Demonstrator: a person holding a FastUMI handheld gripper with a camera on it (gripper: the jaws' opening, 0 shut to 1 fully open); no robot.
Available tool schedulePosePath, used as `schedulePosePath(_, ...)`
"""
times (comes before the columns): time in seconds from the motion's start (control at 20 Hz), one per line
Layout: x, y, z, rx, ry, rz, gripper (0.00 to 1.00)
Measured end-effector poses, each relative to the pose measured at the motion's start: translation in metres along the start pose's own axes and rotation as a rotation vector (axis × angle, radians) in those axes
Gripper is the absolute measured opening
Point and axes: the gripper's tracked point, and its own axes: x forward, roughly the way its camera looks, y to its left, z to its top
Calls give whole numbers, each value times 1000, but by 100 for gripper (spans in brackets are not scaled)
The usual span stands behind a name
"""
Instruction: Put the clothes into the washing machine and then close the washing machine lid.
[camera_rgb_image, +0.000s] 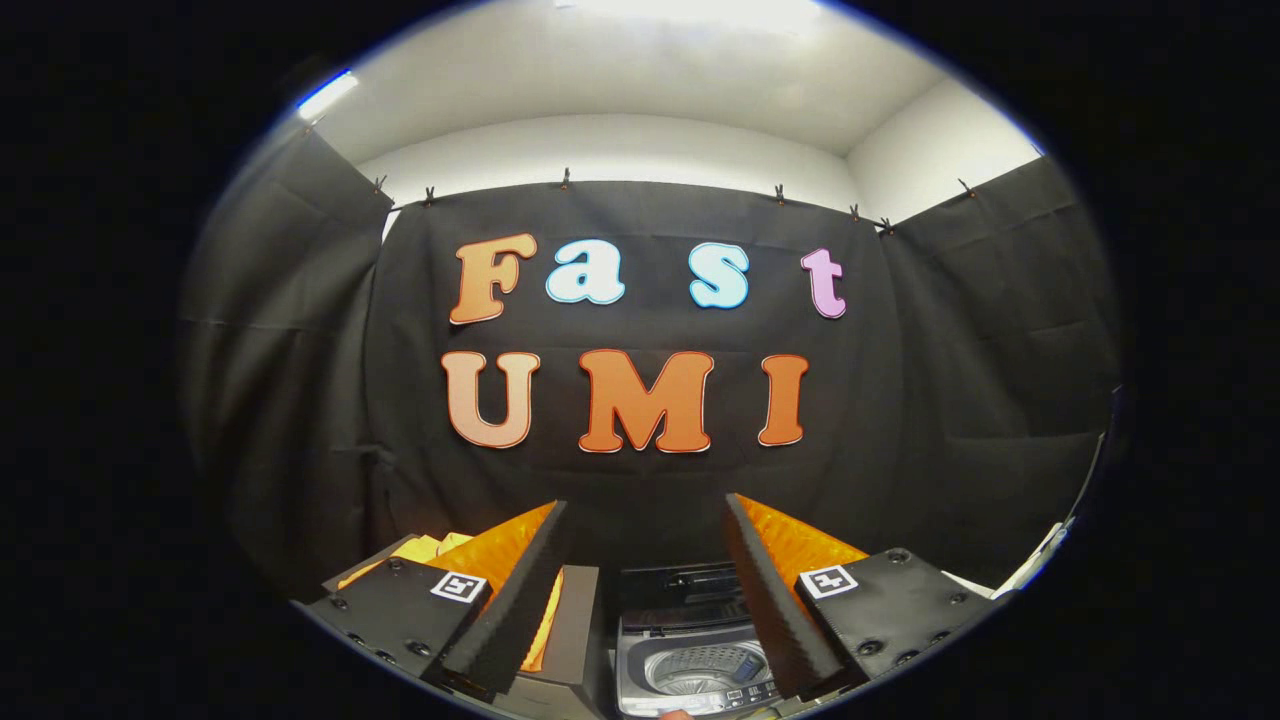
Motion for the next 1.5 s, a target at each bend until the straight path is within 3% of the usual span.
schedulePosePath(0.25, 13, 18, -8, 12, 19, 9, 96)
schedulePosePath(0.8, 74, 160, -48, 9, 110, 174, 97)
schedulePosePath(1.15, 118, 229, -117, 39, 258, 218, 97)
schedulePosePath(1.5, 158, 268, -192, 58, 447, 203, 97)
